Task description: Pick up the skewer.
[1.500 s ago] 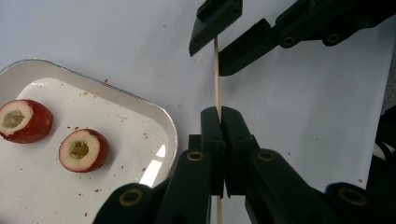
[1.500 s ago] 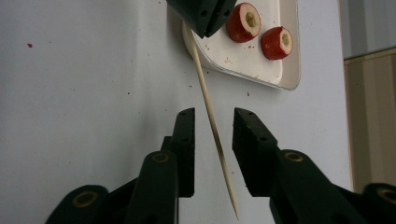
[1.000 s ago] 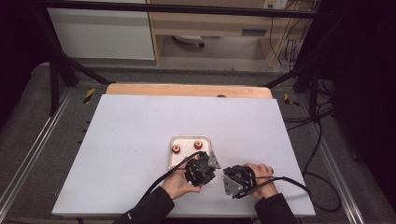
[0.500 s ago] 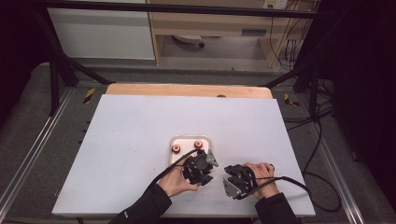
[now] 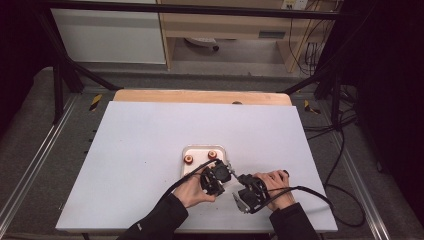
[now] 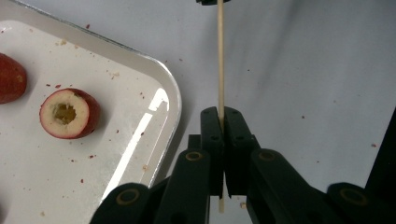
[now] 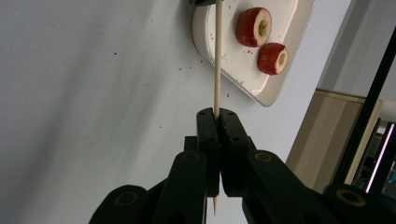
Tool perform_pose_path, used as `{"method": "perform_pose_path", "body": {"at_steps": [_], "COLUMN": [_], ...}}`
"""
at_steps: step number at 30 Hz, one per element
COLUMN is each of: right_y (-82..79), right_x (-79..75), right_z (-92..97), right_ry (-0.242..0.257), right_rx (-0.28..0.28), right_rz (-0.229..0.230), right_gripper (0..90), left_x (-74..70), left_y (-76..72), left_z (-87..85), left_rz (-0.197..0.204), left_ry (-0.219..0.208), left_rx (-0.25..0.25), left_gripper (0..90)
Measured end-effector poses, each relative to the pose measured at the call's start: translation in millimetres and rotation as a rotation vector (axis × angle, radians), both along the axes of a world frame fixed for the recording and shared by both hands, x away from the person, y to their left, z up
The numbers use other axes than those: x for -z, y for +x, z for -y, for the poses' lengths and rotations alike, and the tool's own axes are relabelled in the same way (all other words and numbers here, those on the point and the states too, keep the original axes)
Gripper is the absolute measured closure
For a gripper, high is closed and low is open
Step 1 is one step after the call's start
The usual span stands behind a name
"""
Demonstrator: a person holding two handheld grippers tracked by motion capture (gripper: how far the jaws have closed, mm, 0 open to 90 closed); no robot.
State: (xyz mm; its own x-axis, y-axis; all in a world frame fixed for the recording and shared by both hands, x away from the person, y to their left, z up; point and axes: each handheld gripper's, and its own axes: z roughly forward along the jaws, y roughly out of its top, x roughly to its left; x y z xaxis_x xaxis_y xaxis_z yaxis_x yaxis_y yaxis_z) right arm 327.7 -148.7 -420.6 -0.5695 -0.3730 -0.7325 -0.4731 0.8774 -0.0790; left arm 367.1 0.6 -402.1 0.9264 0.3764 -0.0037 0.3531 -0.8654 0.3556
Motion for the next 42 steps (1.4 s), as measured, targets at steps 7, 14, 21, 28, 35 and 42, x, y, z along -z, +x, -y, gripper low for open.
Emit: {"method": "perform_pose_path", "body": {"at_steps": [7,14,21,28,35,42], "right_y": [-0.3,7.3,14.9,23.2,28.9,31.8], "right_x": [-1.5,-10.8,-15.1,-11.3,-5.0,-3.1], "right_z": [-1.9,6.4,25.0,44.6,51.1,47.6], "right_ry": [0.015,0.199,0.428,0.671,0.747,0.787], "right_rx": [-0.006,0.186,0.352,0.556,0.691,0.754], "right_rz": [0.0,-0.105,-0.218,-0.397,-0.488,-0.561], "right_gripper": [87.7,63.7,43.5,27.4,16.4,9.2], "left_x": [-0.3,-3.6,-3.4,-1.1,1.9,4.6], "left_y": [-0.9,-5.9,-8.4,-12.0,-15.4,-24.2], "left_z": [-0.1,-9.1,-33.3,-68.1,-95.4,-122.2], "left_rz": [0.005,0.041,0.064,0.08,0.116,0.157], "left_ry": [0.009,0.002,-0.013,-0.076,-0.147,-0.243], "left_rx": [-0.009,0.0,-0.034,-0.09,-0.157,-0.222], "left_gripper": [88.6,88.5,88.5,88.4,88.3,88.2]}}
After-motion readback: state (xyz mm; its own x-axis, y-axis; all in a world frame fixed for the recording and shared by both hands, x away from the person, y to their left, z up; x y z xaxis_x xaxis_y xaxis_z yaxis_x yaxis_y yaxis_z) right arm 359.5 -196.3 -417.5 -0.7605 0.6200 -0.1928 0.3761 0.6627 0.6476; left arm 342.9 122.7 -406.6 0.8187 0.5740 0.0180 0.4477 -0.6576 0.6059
